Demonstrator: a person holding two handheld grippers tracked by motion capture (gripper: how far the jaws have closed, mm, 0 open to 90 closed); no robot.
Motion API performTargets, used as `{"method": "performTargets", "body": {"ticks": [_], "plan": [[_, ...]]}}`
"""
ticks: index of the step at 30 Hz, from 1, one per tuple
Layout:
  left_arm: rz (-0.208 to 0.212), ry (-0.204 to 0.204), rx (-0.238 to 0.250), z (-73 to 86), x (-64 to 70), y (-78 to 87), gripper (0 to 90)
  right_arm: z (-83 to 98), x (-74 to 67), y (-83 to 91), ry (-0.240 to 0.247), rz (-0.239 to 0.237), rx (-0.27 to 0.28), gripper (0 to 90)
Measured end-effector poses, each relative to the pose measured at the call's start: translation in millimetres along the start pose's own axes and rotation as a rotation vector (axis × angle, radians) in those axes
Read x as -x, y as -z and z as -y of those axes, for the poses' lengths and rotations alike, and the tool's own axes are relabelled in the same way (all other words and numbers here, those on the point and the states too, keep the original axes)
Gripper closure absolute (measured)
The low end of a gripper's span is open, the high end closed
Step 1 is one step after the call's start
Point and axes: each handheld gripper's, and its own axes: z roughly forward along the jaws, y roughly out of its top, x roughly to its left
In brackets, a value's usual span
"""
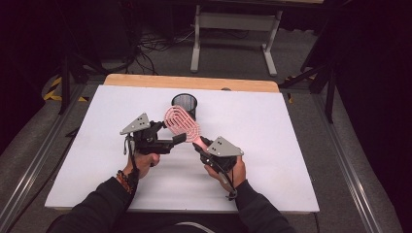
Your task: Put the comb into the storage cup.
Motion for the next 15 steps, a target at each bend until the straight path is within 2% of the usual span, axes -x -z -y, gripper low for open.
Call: {"method": "performTargets", "body": {"ticks": [7, 11, 15], "plan": [[-0.009, 0.062, 0.016, 2.5, -3.6, -4.3, 33.9, 1.8, -2.0, -2.1, 0.008, 0.012, -0.001, 69.1], [-0.005, 0.074, 0.028, 3.1, -4.9, -2.9, 44.4, 2.5, -4.1, -3.2, 0.018, 0.019, -0.001, 69.2], [0.018, 0.08, 0.042, 2.3, -5.2, -0.9, 51.7, 3.6, -5.4, -5.1, 0.023, 0.022, -0.007, 69.3]]}}
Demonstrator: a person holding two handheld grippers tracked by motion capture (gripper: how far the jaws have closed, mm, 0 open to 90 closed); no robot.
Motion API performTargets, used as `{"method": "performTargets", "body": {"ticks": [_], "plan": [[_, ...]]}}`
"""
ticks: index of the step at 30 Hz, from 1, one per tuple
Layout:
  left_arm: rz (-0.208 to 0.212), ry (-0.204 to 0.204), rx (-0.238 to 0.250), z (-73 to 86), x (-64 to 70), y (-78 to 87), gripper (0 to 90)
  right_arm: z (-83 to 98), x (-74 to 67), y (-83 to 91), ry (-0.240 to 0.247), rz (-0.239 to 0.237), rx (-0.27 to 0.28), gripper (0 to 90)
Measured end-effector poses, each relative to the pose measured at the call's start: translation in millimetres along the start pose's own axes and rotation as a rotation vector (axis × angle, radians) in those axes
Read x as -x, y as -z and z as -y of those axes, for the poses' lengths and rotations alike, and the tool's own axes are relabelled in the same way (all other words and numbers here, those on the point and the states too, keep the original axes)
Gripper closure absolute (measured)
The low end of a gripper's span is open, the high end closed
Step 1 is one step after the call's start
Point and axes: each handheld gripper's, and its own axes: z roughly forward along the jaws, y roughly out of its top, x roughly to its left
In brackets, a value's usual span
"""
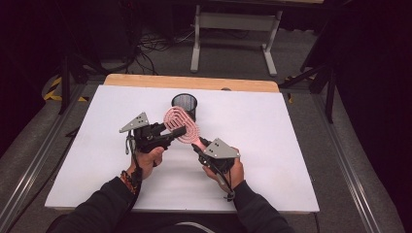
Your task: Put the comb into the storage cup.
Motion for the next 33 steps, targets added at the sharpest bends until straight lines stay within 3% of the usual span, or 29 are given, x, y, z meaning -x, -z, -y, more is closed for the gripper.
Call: {"method": "performTargets", "body": {"ticks": [8, 18, 27, 33], "plan": [[0.035, -0.011, 0.015, -1.9, 5.3, 2.1, 59.1, 1.5, -1.8, -2.0, 0.013, 0.006, -0.012, 69.4], [0.067, -0.05, 0.006, -5.1, 11.3, 4.0, 62.3, 1.5, -4.6, -3.3, 0.019, 0.003, -0.013, 69.4], [0.071, -0.107, 0.005, -8.6, 16.6, 5.7, 63.2, 0.9, -6.8, -3.9, 0.015, -0.001, 0.002, 69.0], [0.071, -0.117, 0.006, -10.7, 16.7, 6.4, 63.4, 1.1, -7.2, -4.6, 0.004, -0.008, 0.015, 68.0]]}}
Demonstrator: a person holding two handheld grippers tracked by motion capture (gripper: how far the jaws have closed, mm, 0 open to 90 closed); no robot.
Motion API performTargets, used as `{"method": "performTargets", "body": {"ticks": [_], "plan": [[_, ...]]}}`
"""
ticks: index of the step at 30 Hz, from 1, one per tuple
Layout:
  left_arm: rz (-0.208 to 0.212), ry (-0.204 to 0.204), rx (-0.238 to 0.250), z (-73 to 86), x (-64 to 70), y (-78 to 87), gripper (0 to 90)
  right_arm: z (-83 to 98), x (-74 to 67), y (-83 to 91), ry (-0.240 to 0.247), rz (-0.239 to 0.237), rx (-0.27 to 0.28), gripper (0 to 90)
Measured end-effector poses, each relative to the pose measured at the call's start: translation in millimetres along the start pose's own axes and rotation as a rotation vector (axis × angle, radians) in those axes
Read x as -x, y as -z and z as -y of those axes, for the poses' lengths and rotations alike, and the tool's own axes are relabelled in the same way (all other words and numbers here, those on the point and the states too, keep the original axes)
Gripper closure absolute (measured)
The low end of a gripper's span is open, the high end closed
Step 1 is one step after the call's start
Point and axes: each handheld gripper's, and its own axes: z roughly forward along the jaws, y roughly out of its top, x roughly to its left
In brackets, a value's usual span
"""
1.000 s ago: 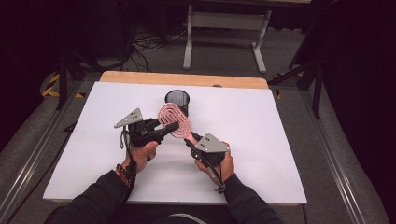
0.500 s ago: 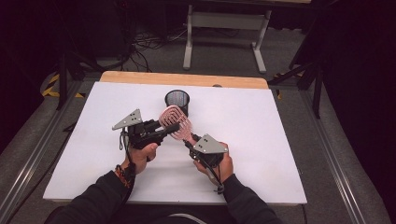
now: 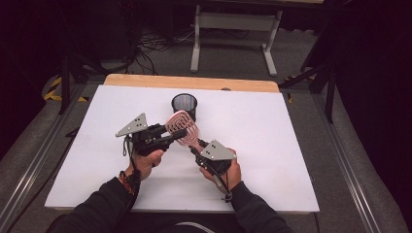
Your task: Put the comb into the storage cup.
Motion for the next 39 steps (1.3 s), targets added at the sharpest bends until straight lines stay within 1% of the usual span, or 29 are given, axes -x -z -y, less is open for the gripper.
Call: {"method": "performTargets", "body": {"ticks": [2, 5, 8, 10, 11, 14, 16, 19, 20, 21, 24, 28, 30, 35, 38, 39], "plan": [[-0.007, -0.007, -0.001, -1.2, -0.4, 0.3, 63.4, -0.1, -0.1, 0.1, -0.005, -0.001, 0.006, 67.2], [-0.004, -0.006, 0.004, -2.3, -1.9, 0.2, 63.5, -0.4, 0.4, 0.2, -0.011, -0.003, 0.014, 65.3], [-0.007, 0.002, 0.014, -2.7, -4.0, 0.8, 63.6, -0.9, 0.5, 0.5, -0.017, -0.007, 0.021, 62.9], [-0.013, 0.005, 0.017, -3.3, -5.0, 1.6, 63.6, -0.8, 0.0, 0.3, -0.021, -0.01, 0.027, 58.9], [-0.014, 0.007, 0.022, -3.7, -5.2, 1.9, 63.6, -0.8, -0.2, 0.3, -0.023, -0.013, 0.029, 58.3], [-0.019, -0.006, 0.02, -5.8, -5.7, 4.0, 63.6, -1.3, -0.4, 0.9, -0.022, -0.023, 0.035, 53.1], [-0.023, -0.011, 0.021, -7.2, -5.2, 5.7, 63.6, -1.6, 0.3, 1.8, -0.021, -0.021, 0.038, 49.6], [-0.03, -0.022, 0.02, -8.9, -4.8, 8.0, 63.6, -1.9, 2.0, 4.1, -0.031, -0.036, 0.052, 44.0], [-0.03, -0.022, 0.02, -8.9, -4.8, 8.0, 63.6, -1.9, 2.0, 4.1, -0.031, -0.036, 0.052, 44.0], [-0.036, -0.028, 0.019, -9.4, -5.0, 9.2, 63.7, -2.8, 3.3, 6.0, -0.024, -0.038, 0.06, 40.4], [-0.045, -0.033, 0.015, -9.5, -5.9, 11.5, 63.7, -4.2, 5.9, 9.3, -0.019, -0.044, 0.074, 36.8], [-0.057, -0.035, 0.019, -10.5, -8.6, 16.2, 63.7, -5.2, 11.5, 15.5, -0.018, -0.04, 0.095, 32.5], [-0.063, -0.044, 0.016, -11.4, -9.1, 18.5, 63.7, -5.2, 14.4, 17.6, -0.022, -0.033, 0.101, 31.2], [-0.072, -0.045, 0.019, -12.2, -10.5, 23.7, 63.7, -5.0, 19.2, 22.9, -0.003, -0.021, 0.1, 26.3], [-0.081, -0.053, 0.011, -11.5, -10.8, 24.7, 63.7, -2.1, 21.0, 27.6, 0.021, 0.002, 0.099, 24.8], [-0.082, -0.054, 0.009, -11.3, -10.7, 24.8, 63.7, -0.7, 22.4, 29.4, 0.022, 0.003, 0.101, 24.1]]}}
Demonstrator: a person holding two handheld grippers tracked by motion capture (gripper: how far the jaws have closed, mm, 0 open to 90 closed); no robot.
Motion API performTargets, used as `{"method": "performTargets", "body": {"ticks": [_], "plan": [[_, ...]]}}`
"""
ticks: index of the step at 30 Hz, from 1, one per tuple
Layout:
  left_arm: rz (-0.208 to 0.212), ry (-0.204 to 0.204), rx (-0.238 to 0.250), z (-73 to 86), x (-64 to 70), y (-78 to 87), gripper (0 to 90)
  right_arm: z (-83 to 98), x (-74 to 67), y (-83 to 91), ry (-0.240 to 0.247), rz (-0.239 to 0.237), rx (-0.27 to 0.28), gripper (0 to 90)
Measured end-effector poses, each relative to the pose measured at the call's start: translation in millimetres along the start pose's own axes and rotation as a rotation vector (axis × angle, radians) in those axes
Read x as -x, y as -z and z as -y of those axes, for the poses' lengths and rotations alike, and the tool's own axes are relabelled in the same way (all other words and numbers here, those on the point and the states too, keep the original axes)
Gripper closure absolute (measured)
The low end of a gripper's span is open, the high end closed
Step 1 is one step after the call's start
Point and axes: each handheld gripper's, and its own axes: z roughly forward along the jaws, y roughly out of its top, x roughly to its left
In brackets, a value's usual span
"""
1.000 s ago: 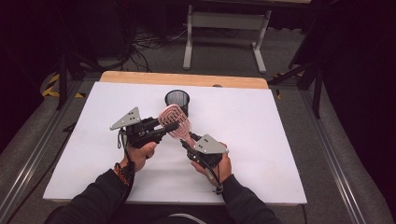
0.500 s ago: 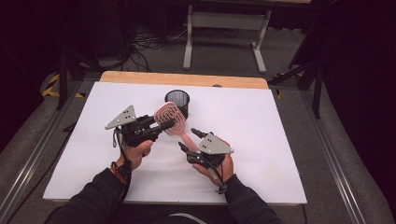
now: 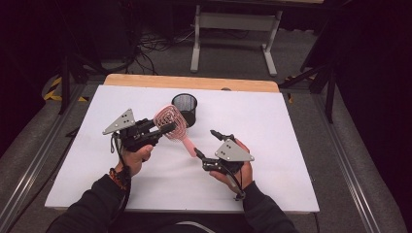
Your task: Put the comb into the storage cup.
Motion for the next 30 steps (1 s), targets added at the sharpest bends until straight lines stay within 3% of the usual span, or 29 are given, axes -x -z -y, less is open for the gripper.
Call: {"method": "performTargets", "body": {"ticks": [11, 25, 30], "plan": [[-0.013, -0.016, -0.002, -2.0, -2.1, 5.5, 63.7, 10.3, 8.8, 13.3, 0.013, 0.059, -0.024, 18.8], [-0.03, -0.023, 0.011, -4.6, -6.4, 11.3, 63.7, 19.5, 8.9, 16.4, 0.001, 0.034, -0.024, 10.7], [-0.035, -0.03, 0.011, -5.6, -6.9, 12.5, 63.7, 22.0, 5.8, 11.8, 0.012, 0.032, -0.053, 8.0]]}}
